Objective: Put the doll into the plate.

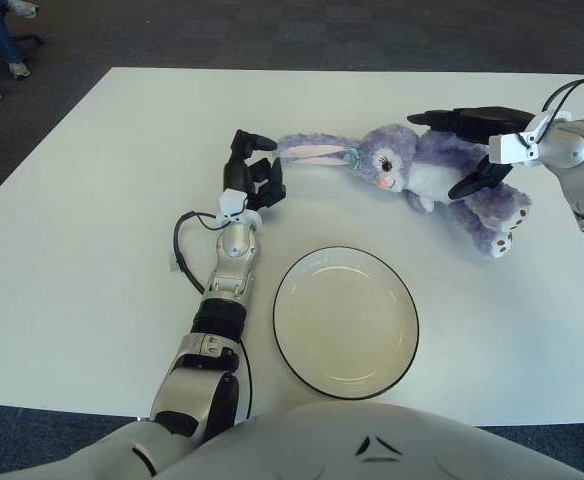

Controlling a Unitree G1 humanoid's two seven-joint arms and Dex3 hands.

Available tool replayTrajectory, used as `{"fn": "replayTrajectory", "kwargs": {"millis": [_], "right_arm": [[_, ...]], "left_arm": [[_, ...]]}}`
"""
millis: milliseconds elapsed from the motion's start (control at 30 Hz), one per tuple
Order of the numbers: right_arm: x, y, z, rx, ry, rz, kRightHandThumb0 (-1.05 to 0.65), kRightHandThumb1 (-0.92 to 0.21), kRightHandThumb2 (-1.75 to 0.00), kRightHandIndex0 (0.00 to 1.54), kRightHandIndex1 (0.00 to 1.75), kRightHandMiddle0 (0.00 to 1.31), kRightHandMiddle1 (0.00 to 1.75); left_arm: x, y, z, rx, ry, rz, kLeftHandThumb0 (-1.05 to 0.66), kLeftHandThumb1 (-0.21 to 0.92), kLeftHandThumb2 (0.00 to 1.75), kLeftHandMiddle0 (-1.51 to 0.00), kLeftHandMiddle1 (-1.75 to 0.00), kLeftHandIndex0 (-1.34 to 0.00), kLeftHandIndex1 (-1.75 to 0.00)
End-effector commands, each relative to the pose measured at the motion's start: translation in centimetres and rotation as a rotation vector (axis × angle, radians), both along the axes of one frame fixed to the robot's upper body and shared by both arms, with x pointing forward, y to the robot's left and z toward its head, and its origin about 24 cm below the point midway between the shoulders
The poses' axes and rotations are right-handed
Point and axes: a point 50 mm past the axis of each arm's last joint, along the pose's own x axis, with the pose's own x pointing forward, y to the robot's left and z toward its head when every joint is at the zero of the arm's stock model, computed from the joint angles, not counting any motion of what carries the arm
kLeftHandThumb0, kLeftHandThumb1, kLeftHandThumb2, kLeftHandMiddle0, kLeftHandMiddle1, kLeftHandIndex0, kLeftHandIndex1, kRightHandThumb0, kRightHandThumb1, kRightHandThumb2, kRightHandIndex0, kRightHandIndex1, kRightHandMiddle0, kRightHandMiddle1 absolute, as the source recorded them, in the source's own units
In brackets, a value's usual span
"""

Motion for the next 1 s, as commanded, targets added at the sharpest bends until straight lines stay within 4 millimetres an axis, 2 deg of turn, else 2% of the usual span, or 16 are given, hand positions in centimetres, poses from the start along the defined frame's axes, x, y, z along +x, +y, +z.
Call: {"fn": "replayTrajectory", "kwargs": {"millis": [0,100,567,600,633,667,733,833,967], "right_arm": [[0.4,0.1,-0.6,-0.036,0.016,-0.026,-0.7,-0.33,-0.75,0.0,0.0,0.0,0.07],[0.6,0.0,-1.1,-0.057,0.035,-0.054,-0.66,-0.3,-0.78,0.02,0.01,0.0,0.09],[1.1,0.3,-2.2,-0.113,0.09,-0.156,-0.54,-0.24,-0.87,0.34,0.15,0.0,0.11],[1.1,0.3,-2.3,-0.114,0.095,-0.163,-0.53,-0.24,-0.87,0.4,0.47,0.0,0.11],[1.1,0.4,-2.4,-0.114,0.098,-0.168,-0.53,-0.24,-0.88,0.37,0.73,0.0,0.12],[1.1,0.5,-2.4,-0.114,0.101,-0.174,-0.52,-0.24,-0.88,0.35,0.9,0.0,0.12],[1.1,0.5,-2.4,-0.116,0.103,-0.184,-0.52,-0.24,-0.88,0.34,1.07,0.0,0.13],[1.1,0.6,-2.6,-0.123,0.104,-0.2,-0.52,-0.25,-0.89,0.35,1.24,0.0,0.12],[1.2,0.6,-3.2,-0.144,0.101,-0.227,-0.52,-0.26,-0.89,0.38,1.36,0.0,0.08]], "left_arm": [[-1.0,0.2,-2.1,-0.009,0.082,0.017,-0.39,0.64,0.91,-1.09,-1.75,-0.37,-1.75],[-1.0,0.1,-2.1,-0.01,0.084,0.022,-0.39,0.64,0.91,-1.1,-1.75,-0.37,-1.75],[-1.1,0.1,-2.0,-0.006,0.081,0.033,-0.39,0.64,0.91,-1.11,-1.75,-0.37,-1.75],[-1.1,0.1,-2.0,-0.006,0.081,0.035,-0.39,0.64,0.91,-1.11,-1.75,-0.37,-1.75],[-1.0,0.1,-2.0,-0.006,0.082,0.036,-0.39,0.63,0.91,-1.11,-1.75,-0.37,-1.75],[-1.0,0.1,-2.0,-0.006,0.081,0.037,-0.39,0.63,0.91,-1.11,-1.75,-0.37,-1.75],[-1.1,0.1,-2.0,-0.006,0.078,0.039,-0.39,0.63,0.91,-1.11,-1.75,-0.37,-1.75],[-1.1,0.1,-1.9,-0.006,0.075,0.041,-0.39,0.63,0.91,-1.11,-1.75,-0.37,-1.75],[-1.1,0.0,-1.9,-0.006,0.072,0.043,-0.39,0.63,0.91,-1.11,-1.75,-0.37,-1.75]]}}
